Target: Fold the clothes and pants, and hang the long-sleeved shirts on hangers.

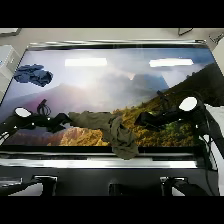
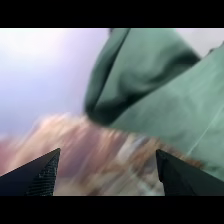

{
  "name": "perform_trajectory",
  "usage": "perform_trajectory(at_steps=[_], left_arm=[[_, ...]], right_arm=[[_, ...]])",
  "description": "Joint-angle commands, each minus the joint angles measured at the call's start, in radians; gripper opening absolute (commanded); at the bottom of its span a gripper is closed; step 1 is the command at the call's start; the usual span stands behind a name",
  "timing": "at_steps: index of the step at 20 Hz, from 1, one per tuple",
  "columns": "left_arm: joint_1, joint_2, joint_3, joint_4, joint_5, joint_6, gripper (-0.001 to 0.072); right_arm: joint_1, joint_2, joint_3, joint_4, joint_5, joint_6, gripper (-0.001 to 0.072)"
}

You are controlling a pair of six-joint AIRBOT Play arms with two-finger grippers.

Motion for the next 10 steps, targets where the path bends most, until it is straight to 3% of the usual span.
perform_trajectory(at_steps=[1,5,6,8,9,10], left_arm=[[-0.031,-0.065,-0.019,-0.182,0.104,0.078,0.0700],[-0.095,-0.097,-0.019,-0.212,0.183,0.076,0.0696],[-0.111,-0.097,-0.019,-0.212,0.203,0.076,0.0611],[-0.130,-0.097,-0.019,-0.211,0.216,0.077,0.0160],[-0.132,-0.096,-0.019,-0.211,0.215,0.077,0.0066],[-0.132,-0.094,-0.019,-0.211,0.212,0.077,0.0044]], right_arm=[[0.005,-0.006,-0.036,0.038,-0.043,-0.004,0.0701],[0.060,-0.063,-0.068,0.027,-0.025,-0.004,0.0701],[0.094,-0.089,-0.072,0.026,-0.038,-0.004,0.0702],[0.153,-0.144,-0.072,0.025,-0.074,-0.004,0.0702],[0.177,-0.175,-0.072,0.026,-0.094,-0.003,0.0700],[0.195,-0.203,-0.072,0.027,-0.110,0.000,0.0692]])
